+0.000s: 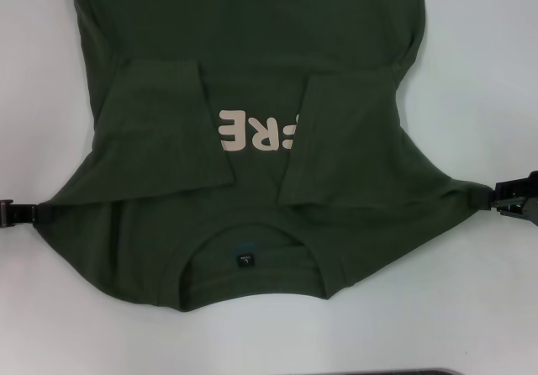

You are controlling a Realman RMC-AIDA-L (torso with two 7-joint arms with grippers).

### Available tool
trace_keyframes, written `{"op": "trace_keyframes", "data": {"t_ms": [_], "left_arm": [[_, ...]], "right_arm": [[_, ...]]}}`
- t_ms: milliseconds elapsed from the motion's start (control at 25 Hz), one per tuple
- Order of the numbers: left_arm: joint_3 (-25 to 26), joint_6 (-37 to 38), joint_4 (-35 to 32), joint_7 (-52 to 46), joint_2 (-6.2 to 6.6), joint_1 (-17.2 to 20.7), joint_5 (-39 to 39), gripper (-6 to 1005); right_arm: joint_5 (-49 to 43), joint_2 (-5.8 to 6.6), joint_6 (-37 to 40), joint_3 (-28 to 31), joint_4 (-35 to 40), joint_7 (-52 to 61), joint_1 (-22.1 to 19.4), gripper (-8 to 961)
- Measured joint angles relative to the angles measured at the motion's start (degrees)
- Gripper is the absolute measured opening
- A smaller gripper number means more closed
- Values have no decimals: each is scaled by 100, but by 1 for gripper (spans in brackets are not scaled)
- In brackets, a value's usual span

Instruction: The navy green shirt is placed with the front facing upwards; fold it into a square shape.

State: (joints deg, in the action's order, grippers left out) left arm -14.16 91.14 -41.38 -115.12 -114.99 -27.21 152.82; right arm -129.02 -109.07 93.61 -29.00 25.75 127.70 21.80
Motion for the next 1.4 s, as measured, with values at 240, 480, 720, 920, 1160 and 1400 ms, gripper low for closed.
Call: {"op": "trace_keyframes", "data": {"t_ms": [240,480,720,920,1160,1400], "left_arm": [[-33,52,75,24,-3,-32,-5,97],[-20,123,65,36,25,-45,1,44],[9,240,-53,46,90,-28,10,49],[11,378,-158,84,152,-36,16,48],[17,465,-206,128,195,-37,167,49],[40,553,-213,193,252,53,187,49]], "right_arm": [[0,0,0,0,0,-27,-6,48],[-2,0,38,0,0,-164,-78,48],[-6,-45,209,158,0,-468,-316,48],[-3,-87,305,263,-50,-695,-560,48],[-13,-204,337,381,-53,-915,-868,48],[-6,-293,368,523,-56,-1102,-1200,48]]}}
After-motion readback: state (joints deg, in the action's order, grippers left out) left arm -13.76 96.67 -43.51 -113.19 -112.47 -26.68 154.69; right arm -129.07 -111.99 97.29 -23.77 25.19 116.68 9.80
